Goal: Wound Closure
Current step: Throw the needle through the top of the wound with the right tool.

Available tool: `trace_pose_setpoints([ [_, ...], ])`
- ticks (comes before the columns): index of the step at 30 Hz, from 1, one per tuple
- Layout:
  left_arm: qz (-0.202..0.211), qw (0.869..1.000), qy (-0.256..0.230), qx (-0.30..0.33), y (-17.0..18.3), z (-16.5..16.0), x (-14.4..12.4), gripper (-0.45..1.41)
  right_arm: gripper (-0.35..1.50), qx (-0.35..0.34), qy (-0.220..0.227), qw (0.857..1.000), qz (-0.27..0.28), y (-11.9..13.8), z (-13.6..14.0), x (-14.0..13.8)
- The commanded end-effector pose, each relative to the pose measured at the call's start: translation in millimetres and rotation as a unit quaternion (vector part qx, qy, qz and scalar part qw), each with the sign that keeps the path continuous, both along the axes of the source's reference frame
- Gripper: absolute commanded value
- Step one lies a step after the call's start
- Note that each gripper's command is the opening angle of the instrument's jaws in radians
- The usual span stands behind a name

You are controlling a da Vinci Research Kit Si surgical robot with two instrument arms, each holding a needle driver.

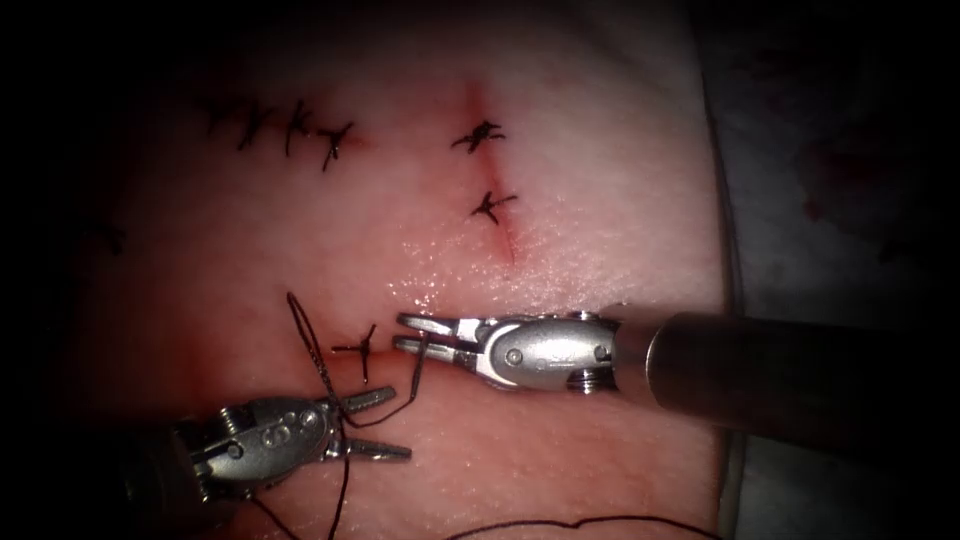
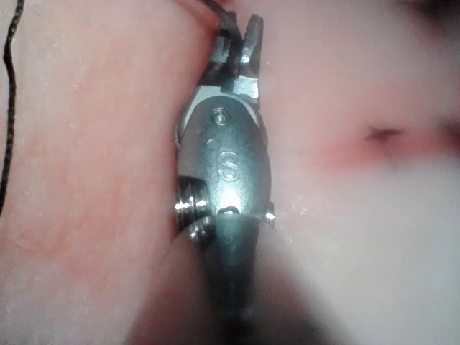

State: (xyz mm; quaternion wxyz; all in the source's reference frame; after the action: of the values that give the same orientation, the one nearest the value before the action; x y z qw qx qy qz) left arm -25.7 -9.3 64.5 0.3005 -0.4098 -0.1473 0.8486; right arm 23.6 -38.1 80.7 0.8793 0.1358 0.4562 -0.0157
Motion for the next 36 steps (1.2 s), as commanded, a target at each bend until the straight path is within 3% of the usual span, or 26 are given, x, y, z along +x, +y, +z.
trace_pose_setpoints([
  [1, 0.001, 1.000, -0.001, 0.000, 0.0, 0.7, -0.5, 0.22, -0.35, 0.021, -0.005, 1.000, 0.009, -0.9, 2.2, 0.0],
  [13, 0.003, 1.000, 0.003, 0.001, -0.1, 0.7, -0.7, 0.22, -0.35, 0.077, -0.023, 0.997, 0.020, -2.1, 3.4, -0.9],
  [19, 0.004, 1.000, 0.004, 0.002, -0.1, 0.7, -0.7, 0.22, -0.35, 0.097, -0.042, 0.994, -0.006, -3.1, 4.0, -0.7],
  [22, 0.004, 1.000, 0.003, 0.002, -0.1, 0.7, -0.6, 0.22, -0.35, 0.040, -0.046, 0.997, -0.042, -3.3, 3.4, -0.5],
  [26, 0.004, 1.000, 0.004, 0.002, -0.1, 0.7, -0.6, 0.22, -0.35, 0.003, -0.044, 0.998, -0.049, -3.0, 2.4, -0.5],
  [27, 0.004, 1.000, 0.004, 0.002, -0.1, 0.6, -0.6, 0.22, -0.35, -0.031, -0.049, 0.996, -0.066, -3.0, 2.1, -0.5],
  [28, 0.004, 1.000, 0.004, 0.002, -0.1, 0.6, -0.6, 0.22, -0.35, -0.078, -0.082, 0.988, -0.103, -3.1, 1.7, -0.4],
  [30, 0.005, 1.000, 0.005, 0.002, -0.2, 0.6, -0.5, 0.22, -0.35, -0.100, -0.059, 0.988, -0.105, -3.1, 1.0, -0.3],
  [36, 0.005, 1.000, 0.008, 0.002, -0.2, 0.6, -0.4, 0.22, -0.35, -0.121, -0.056, 0.985, -0.109, -3.0, 0.2, -0.1],
])
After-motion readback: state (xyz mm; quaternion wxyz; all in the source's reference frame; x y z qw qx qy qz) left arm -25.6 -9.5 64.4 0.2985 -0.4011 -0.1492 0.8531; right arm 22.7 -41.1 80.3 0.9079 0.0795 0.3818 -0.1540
